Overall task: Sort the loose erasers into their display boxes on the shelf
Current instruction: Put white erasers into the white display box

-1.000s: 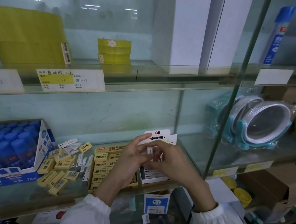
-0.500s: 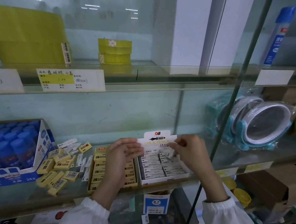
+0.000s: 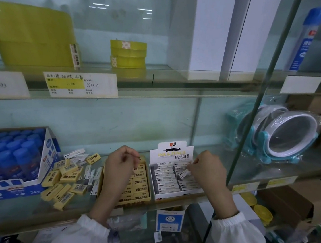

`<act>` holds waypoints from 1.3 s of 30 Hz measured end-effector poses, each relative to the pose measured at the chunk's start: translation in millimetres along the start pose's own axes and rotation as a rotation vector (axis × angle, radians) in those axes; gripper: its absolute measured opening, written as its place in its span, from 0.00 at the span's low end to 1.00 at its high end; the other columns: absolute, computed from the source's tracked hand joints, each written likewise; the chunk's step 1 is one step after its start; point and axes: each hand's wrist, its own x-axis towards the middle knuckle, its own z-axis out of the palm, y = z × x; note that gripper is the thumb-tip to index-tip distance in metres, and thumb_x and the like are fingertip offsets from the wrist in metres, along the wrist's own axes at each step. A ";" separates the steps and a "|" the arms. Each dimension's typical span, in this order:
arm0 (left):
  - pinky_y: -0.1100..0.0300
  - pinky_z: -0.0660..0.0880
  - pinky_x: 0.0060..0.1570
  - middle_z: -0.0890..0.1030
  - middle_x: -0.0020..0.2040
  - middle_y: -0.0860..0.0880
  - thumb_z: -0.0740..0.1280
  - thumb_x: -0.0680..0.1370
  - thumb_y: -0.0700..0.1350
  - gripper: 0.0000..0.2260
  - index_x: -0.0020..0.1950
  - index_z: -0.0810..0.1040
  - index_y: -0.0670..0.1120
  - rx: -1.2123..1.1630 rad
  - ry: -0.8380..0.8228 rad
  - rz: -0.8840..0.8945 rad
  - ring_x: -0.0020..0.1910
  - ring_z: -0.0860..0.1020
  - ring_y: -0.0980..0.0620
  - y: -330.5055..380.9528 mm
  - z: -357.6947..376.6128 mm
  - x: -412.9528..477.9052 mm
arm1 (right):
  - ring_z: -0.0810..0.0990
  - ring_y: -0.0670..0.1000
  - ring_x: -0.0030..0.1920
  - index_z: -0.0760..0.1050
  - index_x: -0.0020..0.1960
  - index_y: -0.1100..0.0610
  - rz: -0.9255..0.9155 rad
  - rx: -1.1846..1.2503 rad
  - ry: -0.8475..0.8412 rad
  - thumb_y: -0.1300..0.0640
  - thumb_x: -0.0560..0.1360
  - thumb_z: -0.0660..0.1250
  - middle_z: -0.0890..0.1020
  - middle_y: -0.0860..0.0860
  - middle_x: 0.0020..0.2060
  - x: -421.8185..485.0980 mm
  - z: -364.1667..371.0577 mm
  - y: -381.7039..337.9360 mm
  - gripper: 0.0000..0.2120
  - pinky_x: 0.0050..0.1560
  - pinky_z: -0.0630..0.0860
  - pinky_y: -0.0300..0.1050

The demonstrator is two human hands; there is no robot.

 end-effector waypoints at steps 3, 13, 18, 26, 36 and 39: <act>0.64 0.75 0.44 0.79 0.47 0.57 0.71 0.77 0.44 0.05 0.49 0.84 0.54 0.448 -0.207 0.287 0.44 0.77 0.60 9.2 6.9 -3.0 | 0.77 0.51 0.37 0.70 0.41 0.55 -0.035 -0.137 0.004 0.54 0.78 0.64 0.78 0.50 0.40 -4.9 -4.1 -6.2 0.08 0.34 0.70 0.41; 0.62 0.76 0.42 0.85 0.45 0.56 0.70 0.77 0.57 0.10 0.51 0.85 0.54 0.888 -0.212 0.378 0.42 0.80 0.57 28.7 32.5 1.0 | 0.72 0.44 0.32 0.73 0.45 0.50 -0.126 -0.071 -0.010 0.58 0.77 0.64 0.75 0.45 0.37 -9.3 0.1 7.8 0.04 0.29 0.64 0.36; 0.67 0.69 0.36 0.83 0.45 0.58 0.71 0.77 0.52 0.05 0.49 0.84 0.53 0.784 -0.217 0.272 0.41 0.76 0.60 25.5 34.9 -1.3 | 0.77 0.44 0.36 0.81 0.47 0.49 -0.214 -0.006 -0.016 0.52 0.77 0.68 0.83 0.45 0.42 -11.5 1.7 8.9 0.04 0.33 0.70 0.35; 0.57 0.81 0.44 0.86 0.44 0.57 0.73 0.75 0.52 0.05 0.44 0.87 0.53 0.689 -0.221 0.106 0.39 0.81 0.59 12.0 29.0 7.0 | 0.81 0.44 0.38 0.85 0.50 0.51 -0.289 0.165 -0.091 0.47 0.75 0.70 0.87 0.46 0.44 -5.4 9.7 -13.6 0.10 0.42 0.80 0.41; 0.66 0.69 0.29 0.80 0.36 0.57 0.73 0.75 0.48 0.04 0.42 0.86 0.51 0.558 0.018 0.097 0.32 0.77 0.62 12.5 7.2 6.5 | 0.80 0.44 0.37 0.83 0.41 0.52 -0.306 0.067 -0.119 0.46 0.71 0.74 0.84 0.45 0.38 -6.5 16.4 -21.6 0.09 0.38 0.76 0.38; 0.66 0.66 0.27 0.77 0.33 0.57 0.72 0.76 0.49 0.05 0.40 0.83 0.53 0.593 0.068 0.066 0.31 0.76 0.61 12.7 -6.4 11.9 | 0.78 0.45 0.38 0.82 0.43 0.51 -0.303 0.039 -0.089 0.46 0.72 0.73 0.84 0.45 0.40 -6.3 18.4 -25.5 0.09 0.34 0.69 0.36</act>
